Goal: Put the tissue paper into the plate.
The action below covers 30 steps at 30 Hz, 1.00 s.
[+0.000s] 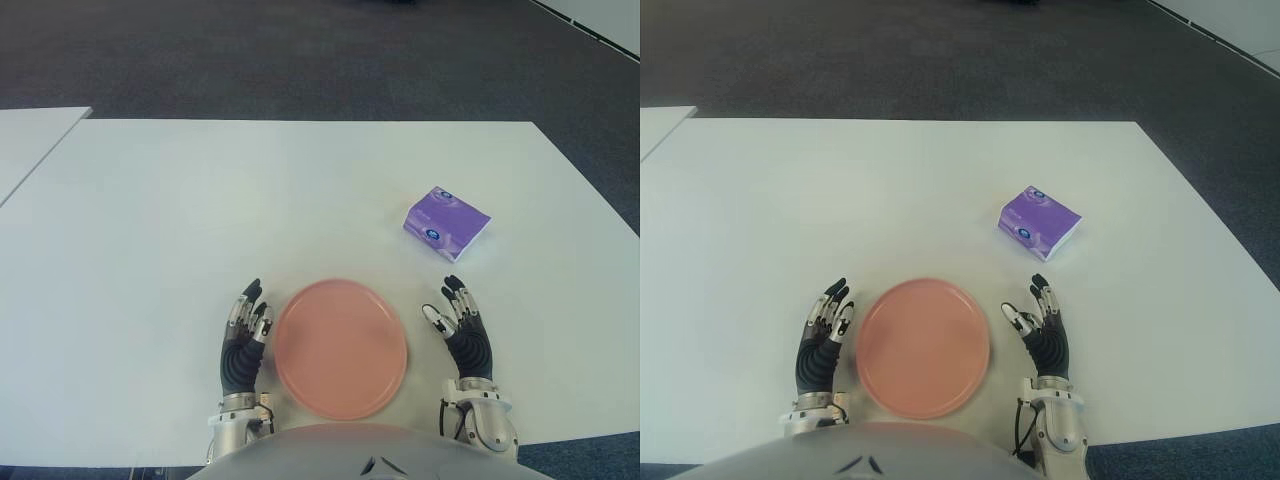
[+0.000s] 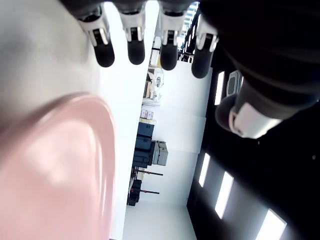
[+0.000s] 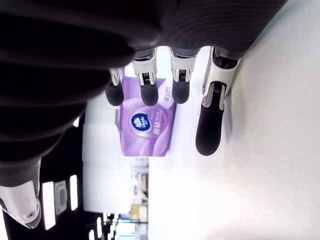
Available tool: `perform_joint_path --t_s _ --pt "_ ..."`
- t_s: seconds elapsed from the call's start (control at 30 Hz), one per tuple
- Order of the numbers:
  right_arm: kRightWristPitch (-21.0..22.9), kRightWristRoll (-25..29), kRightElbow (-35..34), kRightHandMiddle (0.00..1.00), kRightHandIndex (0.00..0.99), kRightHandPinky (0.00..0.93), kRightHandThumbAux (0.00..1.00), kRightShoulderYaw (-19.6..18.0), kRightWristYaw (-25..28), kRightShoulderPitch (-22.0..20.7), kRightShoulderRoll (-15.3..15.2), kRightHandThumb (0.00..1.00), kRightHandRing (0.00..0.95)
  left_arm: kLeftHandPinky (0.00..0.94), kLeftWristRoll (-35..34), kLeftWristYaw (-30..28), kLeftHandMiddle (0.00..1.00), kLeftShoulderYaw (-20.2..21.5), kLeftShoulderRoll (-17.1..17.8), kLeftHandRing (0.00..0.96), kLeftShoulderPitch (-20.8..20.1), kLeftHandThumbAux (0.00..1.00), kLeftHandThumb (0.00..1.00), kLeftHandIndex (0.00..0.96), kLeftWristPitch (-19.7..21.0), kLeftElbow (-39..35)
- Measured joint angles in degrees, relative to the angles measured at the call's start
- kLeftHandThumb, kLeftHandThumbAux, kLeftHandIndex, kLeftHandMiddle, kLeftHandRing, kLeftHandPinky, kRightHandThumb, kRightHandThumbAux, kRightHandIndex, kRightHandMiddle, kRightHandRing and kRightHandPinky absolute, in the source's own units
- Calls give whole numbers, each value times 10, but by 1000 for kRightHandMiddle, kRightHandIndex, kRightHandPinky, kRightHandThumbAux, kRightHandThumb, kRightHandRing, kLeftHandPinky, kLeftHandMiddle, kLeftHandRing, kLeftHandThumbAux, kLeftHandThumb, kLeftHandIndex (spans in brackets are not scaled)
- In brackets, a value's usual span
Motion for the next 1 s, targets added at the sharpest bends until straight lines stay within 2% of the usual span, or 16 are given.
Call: perform_joint_path --t_s 0.23,0.53,1.0 --pt "0 -1 0 16 1 4 571 1 0 0 0 100 0 110 3 0 104 0 0 93 0 591 174 152 1 -1" --pt "-3 -1 2 21 6 18 569 4 0 0 2 102 4 123 6 0 110 1 0 96 0 594 177 180 3 -2" --pt "-5 2 2 12 4 8 590 8 0 1 6 110 0 115 -6 -6 115 1 0 101 0 577 171 166 4 -3"
